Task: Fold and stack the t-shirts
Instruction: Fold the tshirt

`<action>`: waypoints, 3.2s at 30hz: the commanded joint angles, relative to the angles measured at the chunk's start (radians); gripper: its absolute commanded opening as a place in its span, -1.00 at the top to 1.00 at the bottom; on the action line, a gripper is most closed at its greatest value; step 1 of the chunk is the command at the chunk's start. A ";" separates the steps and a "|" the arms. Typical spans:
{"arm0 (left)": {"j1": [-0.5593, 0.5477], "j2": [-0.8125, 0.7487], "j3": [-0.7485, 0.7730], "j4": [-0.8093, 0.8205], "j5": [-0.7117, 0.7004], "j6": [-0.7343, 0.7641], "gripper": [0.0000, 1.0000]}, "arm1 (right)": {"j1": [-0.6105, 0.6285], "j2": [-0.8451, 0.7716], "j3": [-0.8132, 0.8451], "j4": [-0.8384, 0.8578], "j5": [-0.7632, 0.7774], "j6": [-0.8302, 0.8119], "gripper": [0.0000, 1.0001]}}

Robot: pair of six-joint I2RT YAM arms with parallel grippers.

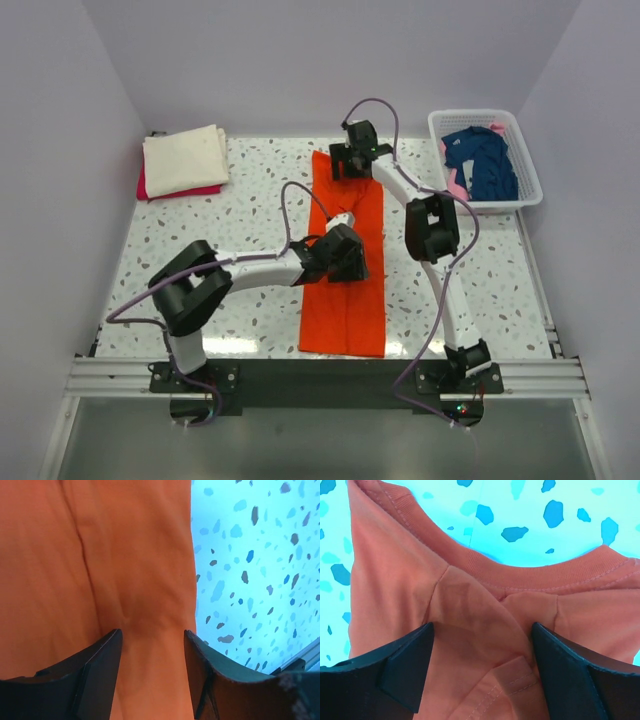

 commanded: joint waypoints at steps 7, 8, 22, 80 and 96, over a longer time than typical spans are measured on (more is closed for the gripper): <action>0.035 -0.370 -0.147 -0.171 -0.176 0.109 -0.19 | 0.000 -0.291 -0.099 -0.031 0.073 0.060 -0.67; 0.044 -0.389 -0.167 -0.173 -0.170 0.103 -0.19 | 0.000 -0.312 -0.132 -0.024 0.074 0.073 -0.67; 0.182 -0.588 -0.310 -0.226 -0.147 0.143 -0.21 | 0.029 -0.340 -0.350 0.003 0.194 0.124 -0.28; 0.241 -0.538 -0.399 -0.151 -0.058 0.230 -0.20 | -0.043 -0.375 -0.535 0.138 0.282 0.185 0.49; 0.244 -0.521 -0.386 -0.141 -0.045 0.238 -0.20 | -0.014 -0.405 -0.485 0.125 0.216 0.183 0.44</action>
